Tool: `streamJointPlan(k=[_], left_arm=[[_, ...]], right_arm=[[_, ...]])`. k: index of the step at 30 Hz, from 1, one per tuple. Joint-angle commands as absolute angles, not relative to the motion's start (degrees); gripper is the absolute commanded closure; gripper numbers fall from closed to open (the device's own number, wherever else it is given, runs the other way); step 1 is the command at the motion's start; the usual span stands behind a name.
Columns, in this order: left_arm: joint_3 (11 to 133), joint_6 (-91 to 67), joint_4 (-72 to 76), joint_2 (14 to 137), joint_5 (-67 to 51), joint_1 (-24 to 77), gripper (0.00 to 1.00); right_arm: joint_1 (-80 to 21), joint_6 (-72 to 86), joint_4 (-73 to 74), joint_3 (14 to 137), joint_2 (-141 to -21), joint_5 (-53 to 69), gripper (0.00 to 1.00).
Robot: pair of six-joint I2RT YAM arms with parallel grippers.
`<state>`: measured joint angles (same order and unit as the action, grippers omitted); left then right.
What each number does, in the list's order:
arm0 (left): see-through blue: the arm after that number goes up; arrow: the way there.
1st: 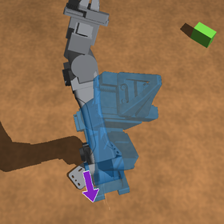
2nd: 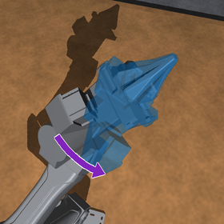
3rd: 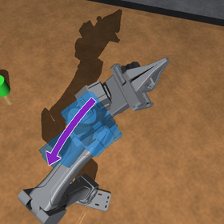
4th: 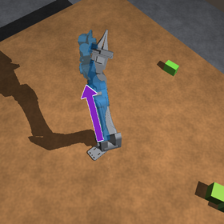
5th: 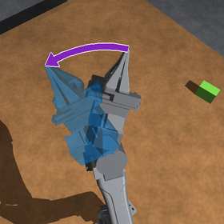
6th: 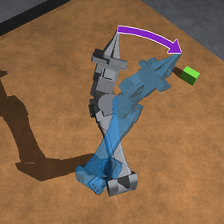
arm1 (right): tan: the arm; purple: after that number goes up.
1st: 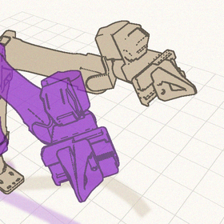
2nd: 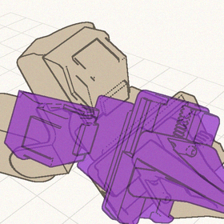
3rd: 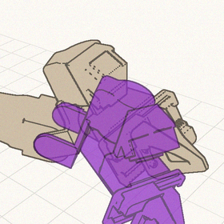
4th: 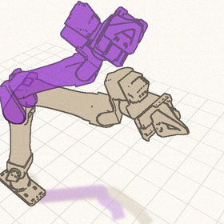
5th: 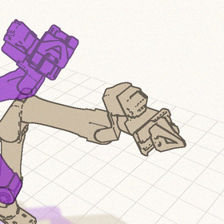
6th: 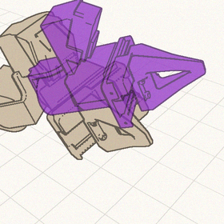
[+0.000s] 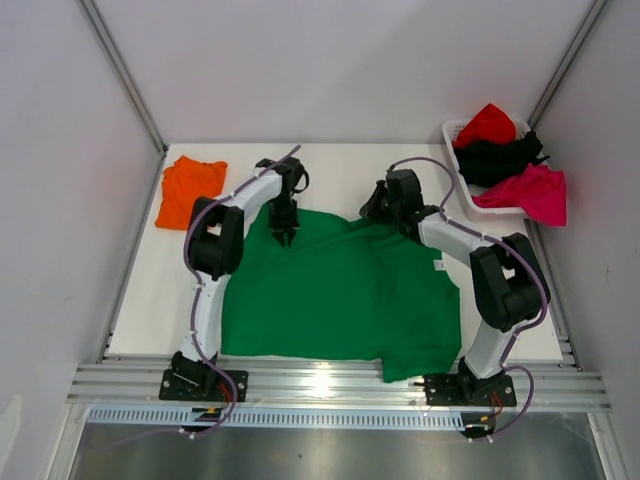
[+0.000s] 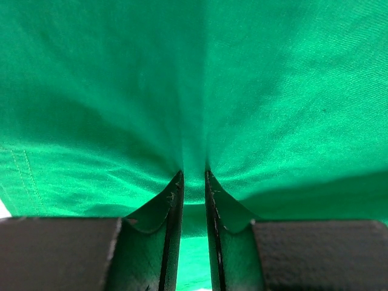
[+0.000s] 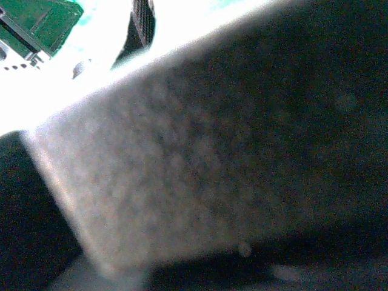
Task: Fold and stack the t-shirts
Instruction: Flatten the tshirt out
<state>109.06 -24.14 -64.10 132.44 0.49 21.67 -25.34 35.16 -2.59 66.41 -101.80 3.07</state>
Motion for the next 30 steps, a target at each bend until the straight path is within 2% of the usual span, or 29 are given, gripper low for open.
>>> streamJointPlan(k=[1, 10, 12, 16, 20, 23, 30], left_arm=[[107.8, -26.9, -63.7, 129.9, 4.0, 21.9, 0.77], [102.8, -38.0, -60.6, 126.3, 5.1, 20.7, 0.78], [99.8, -43.3, -59.2, 124.5, 5.6, 20.3, 0.78], [86.1, -52.1, -51.7, 116.4, 3.8, 18.4, 0.77], [85.9, -52.8, -51.8, 115.2, 3.8, 18.3, 0.79], [87.7, -53.5, -56.2, 114.3, 9.3, 18.3, 0.78], [81.7, -53.5, -55.2, 110.3, 11.8, 14.4, 0.78]], right_arm=[[-25.2, 35.0, -4.7, 65.6, -99.2, 2.6, 0.97], [-23.0, 34.2, -4.4, 62.6, -96.1, 2.6, 0.97], [-22.3, 34.2, -4.6, 62.0, -95.4, 2.7, 0.97], [-21.6, 34.3, -5.3, 60.5, -94.6, 3.3, 0.97], [-21.3, 34.0, -5.2, 60.2, -94.6, 3.9, 0.97], [-20.9, 34.2, -5.8, 60.0, -94.6, 4.2, 0.97], [-21.0, 35.1, -7.0, 60.0, -95.6, 5.4, 0.97]])
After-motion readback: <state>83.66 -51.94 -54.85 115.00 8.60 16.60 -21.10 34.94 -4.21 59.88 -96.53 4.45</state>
